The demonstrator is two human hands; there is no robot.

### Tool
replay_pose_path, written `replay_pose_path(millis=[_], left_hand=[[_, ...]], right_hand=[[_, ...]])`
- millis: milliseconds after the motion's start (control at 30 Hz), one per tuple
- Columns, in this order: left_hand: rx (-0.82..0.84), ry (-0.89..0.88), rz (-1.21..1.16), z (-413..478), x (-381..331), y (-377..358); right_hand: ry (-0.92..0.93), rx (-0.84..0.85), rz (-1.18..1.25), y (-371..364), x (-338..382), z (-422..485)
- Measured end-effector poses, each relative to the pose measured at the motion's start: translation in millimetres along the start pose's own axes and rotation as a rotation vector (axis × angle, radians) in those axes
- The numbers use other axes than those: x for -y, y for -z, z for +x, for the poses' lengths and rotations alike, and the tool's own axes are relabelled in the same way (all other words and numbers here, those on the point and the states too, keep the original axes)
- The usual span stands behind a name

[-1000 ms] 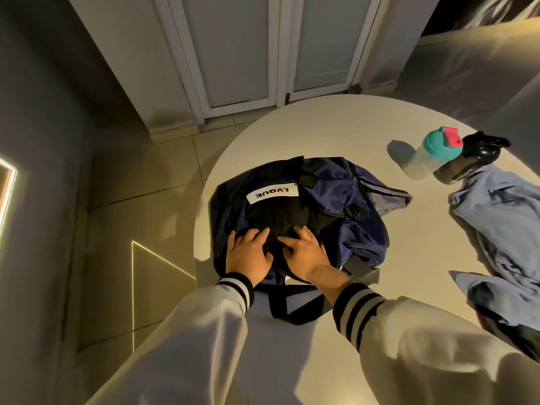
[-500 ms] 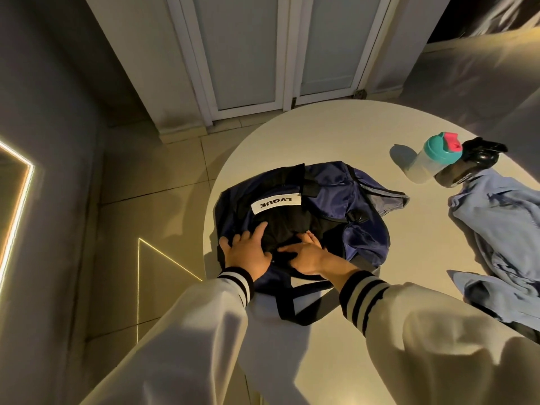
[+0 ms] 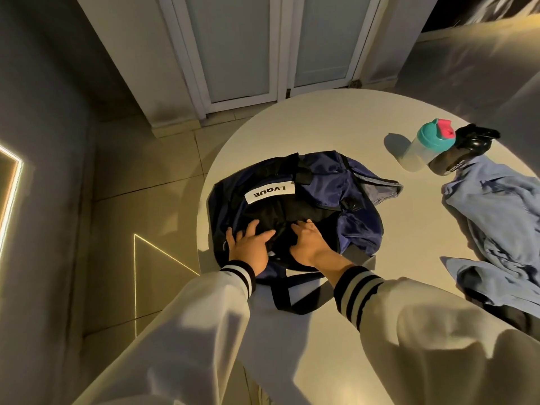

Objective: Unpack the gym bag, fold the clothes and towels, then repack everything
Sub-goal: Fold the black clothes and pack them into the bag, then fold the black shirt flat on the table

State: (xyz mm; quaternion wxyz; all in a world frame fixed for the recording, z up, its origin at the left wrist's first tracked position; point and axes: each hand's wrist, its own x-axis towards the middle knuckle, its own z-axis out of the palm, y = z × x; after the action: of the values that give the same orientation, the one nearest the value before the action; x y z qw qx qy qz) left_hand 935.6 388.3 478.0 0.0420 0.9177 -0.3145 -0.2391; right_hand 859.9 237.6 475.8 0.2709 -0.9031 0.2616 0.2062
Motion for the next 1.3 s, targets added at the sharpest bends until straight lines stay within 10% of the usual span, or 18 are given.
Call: replay_pose_path(millis=[567, 733, 1067, 1300], left_hand=[[-0.089, 0.027, -0.512, -44, -87, -6], [-0.216, -0.138, -0.502, -70, -164, -8], [0.128, -0.306, -0.521, -93, -322, -104], [0.079, -0.439, -0.399, -81, -367, -200]], right_hand=[[0.143, -0.497, 0.329, 39, -28, -81], [0.040, -0.585, 0.416, 62, -94, -146], [-0.199, -0.589, 0.473, 23, -254, -231], [-0.517, -0.799, 0.089, -30, -361, -251]])
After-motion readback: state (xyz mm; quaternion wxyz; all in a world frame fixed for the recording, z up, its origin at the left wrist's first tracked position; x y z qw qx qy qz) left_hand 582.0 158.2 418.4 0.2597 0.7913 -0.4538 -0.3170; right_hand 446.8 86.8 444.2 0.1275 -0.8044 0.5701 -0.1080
